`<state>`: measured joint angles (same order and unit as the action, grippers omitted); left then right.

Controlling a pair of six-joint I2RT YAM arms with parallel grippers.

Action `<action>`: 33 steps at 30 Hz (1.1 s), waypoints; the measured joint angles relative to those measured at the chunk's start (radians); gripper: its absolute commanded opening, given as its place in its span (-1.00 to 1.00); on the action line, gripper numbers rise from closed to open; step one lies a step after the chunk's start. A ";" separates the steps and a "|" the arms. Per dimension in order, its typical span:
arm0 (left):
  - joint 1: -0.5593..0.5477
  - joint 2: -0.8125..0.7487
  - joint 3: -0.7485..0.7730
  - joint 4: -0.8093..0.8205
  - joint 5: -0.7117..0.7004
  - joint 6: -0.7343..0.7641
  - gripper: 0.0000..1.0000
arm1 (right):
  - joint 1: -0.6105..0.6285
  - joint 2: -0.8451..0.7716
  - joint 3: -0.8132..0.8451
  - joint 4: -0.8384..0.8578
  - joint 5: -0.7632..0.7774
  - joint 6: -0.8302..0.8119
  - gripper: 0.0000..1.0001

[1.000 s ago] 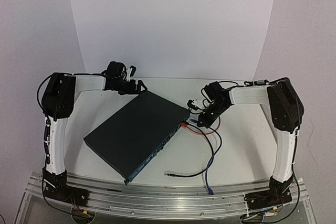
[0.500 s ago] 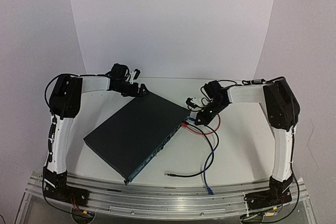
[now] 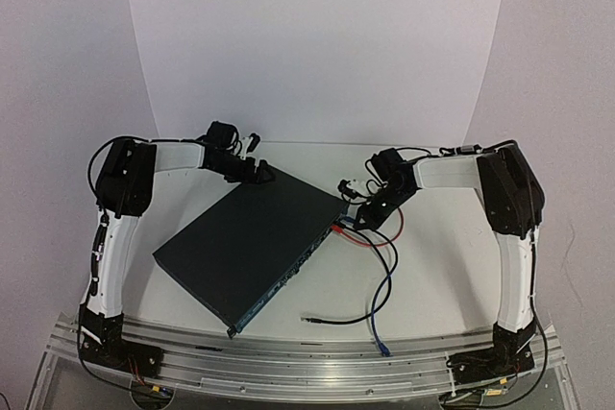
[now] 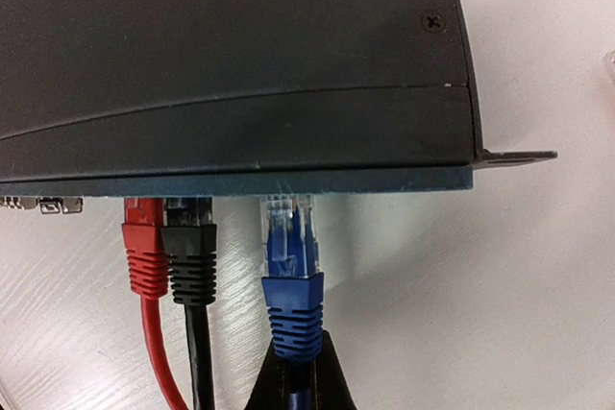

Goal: Insert the plug into the switch port

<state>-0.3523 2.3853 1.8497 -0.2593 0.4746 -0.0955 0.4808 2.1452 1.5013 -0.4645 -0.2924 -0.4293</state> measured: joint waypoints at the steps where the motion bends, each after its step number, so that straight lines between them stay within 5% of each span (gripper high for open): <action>1: 0.000 0.005 0.005 -0.002 0.010 0.003 0.99 | 0.000 0.001 0.002 0.000 0.000 0.000 -1.00; 33: 0.022 0.052 0.043 -0.028 0.130 0.047 0.99 | 0.000 0.016 0.032 -0.023 0.023 0.069 -1.00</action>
<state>-0.3302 2.4371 1.8927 -0.2875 0.6050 -0.0484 0.4812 2.1612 1.5337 -0.4872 -0.2694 -0.3607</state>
